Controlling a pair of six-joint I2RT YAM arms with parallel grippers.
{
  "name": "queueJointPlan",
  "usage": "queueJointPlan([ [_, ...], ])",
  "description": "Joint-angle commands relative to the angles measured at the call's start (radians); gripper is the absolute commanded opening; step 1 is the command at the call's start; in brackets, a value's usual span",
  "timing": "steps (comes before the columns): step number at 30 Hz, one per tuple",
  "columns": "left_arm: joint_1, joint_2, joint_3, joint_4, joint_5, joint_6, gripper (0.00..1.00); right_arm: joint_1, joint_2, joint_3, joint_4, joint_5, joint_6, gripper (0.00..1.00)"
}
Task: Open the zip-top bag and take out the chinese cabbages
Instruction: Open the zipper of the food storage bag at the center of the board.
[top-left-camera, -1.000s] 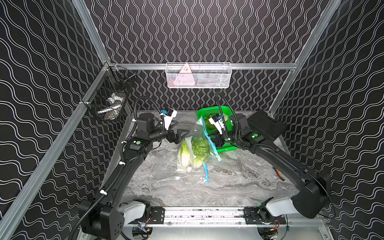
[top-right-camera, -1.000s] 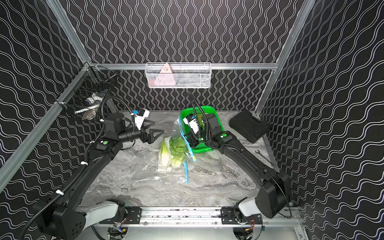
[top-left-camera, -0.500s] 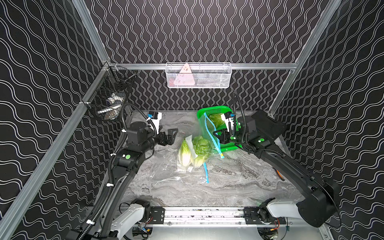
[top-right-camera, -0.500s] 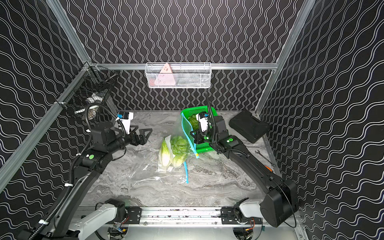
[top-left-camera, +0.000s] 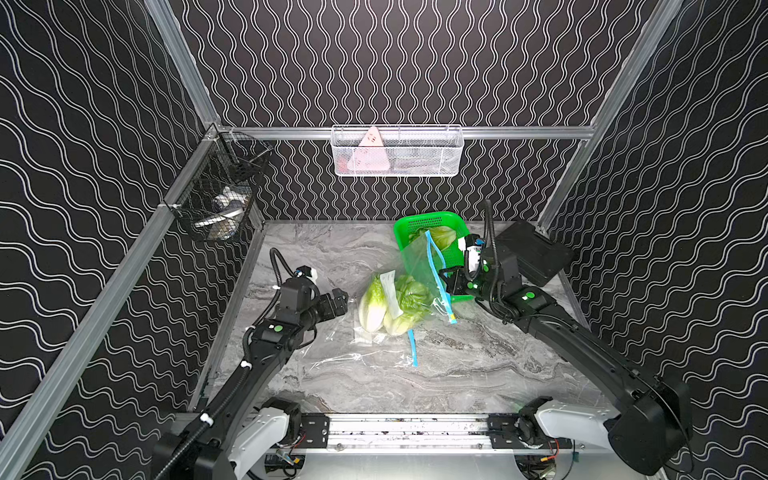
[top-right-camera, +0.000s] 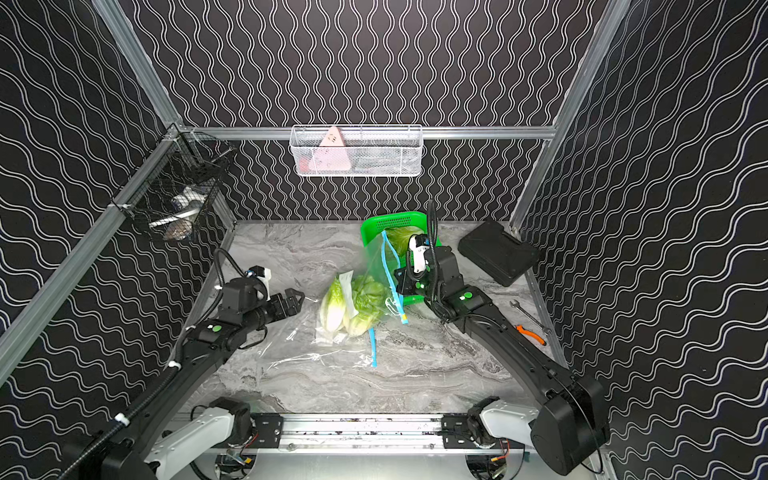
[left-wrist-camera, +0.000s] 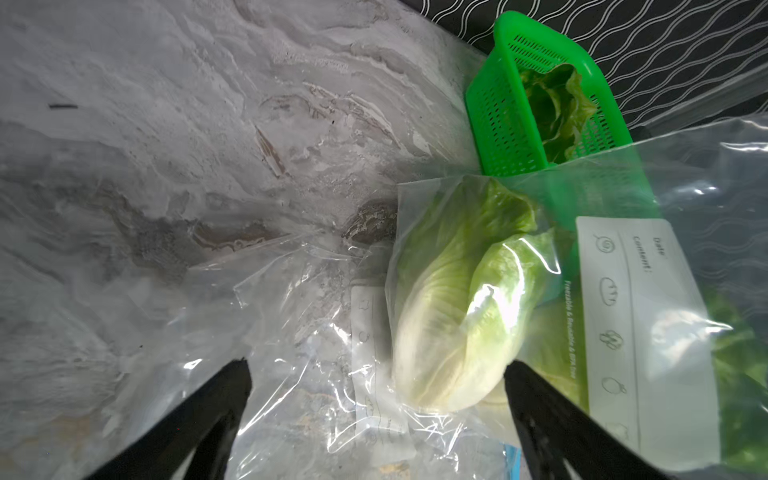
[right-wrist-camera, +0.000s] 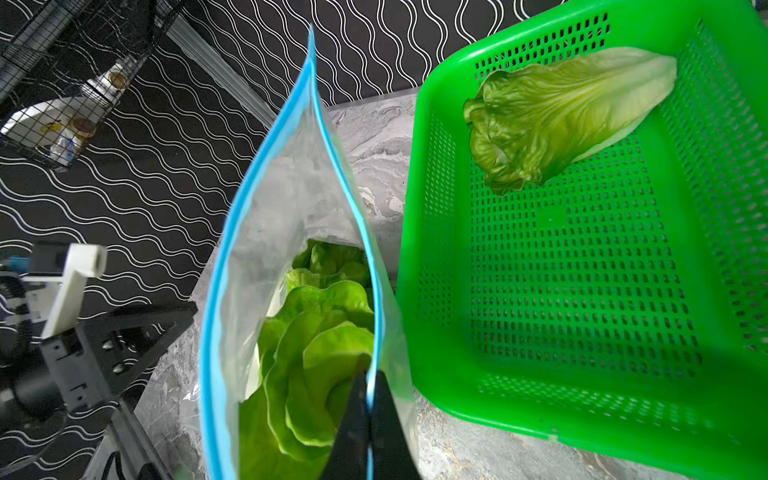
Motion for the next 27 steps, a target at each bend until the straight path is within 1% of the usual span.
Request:
queueJointPlan([
  [1,0.0,0.052,-0.054,0.209,0.058,-0.166,0.94,0.0,-0.002,-0.006,0.023,0.037,0.031,0.0],
  [2,-0.001,0.082,-0.068,0.257,0.071,-0.187,0.9,-0.001,0.001,-0.007,0.018,0.043,0.034,0.0],
  [4,-0.004,0.143,-0.08,0.326,0.086,-0.21,0.88,-0.002,0.006,-0.01,0.009,0.054,0.036,0.0],
  [8,-0.007,0.293,-0.052,0.434,0.136,-0.218,0.8,-0.011,0.012,-0.027,0.005,0.059,0.038,0.0],
  [10,-0.01,0.363,-0.041,0.509,0.169,-0.253,0.76,-0.015,0.02,-0.031,0.002,0.055,0.038,0.0],
  [13,-0.013,0.445,-0.033,0.613,0.205,-0.308,0.67,-0.02,0.033,-0.031,-0.005,0.05,0.038,0.0],
  [15,-0.023,0.489,-0.021,0.653,0.226,-0.335,0.63,-0.024,0.042,-0.031,-0.01,0.048,0.038,0.0],
  [17,-0.032,0.522,-0.023,0.71,0.248,-0.372,0.53,-0.025,0.051,-0.031,-0.012,0.048,0.037,0.0],
  [18,-0.036,0.532,-0.027,0.738,0.258,-0.39,0.46,-0.027,0.055,-0.031,-0.013,0.05,0.039,0.0],
  [19,-0.04,0.534,-0.031,0.755,0.261,-0.398,0.36,-0.026,0.059,-0.031,-0.013,0.05,0.041,0.0],
  [20,-0.041,0.53,-0.033,0.751,0.259,-0.397,0.29,-0.027,0.062,-0.031,-0.013,0.048,0.041,0.0],
  [22,-0.041,0.51,-0.033,0.725,0.237,-0.374,0.1,-0.026,0.064,-0.031,-0.014,0.044,0.043,0.0],
  [23,-0.04,0.498,-0.03,0.701,0.225,-0.36,0.02,-0.027,0.063,-0.031,-0.014,0.041,0.047,0.0],
  [24,-0.04,0.485,-0.024,0.674,0.211,-0.343,0.0,-0.026,0.061,-0.031,-0.013,0.038,0.049,0.0],
  [27,-0.036,0.457,-0.001,0.612,0.199,-0.303,0.0,-0.026,0.045,-0.032,-0.001,0.014,0.061,0.0],
])
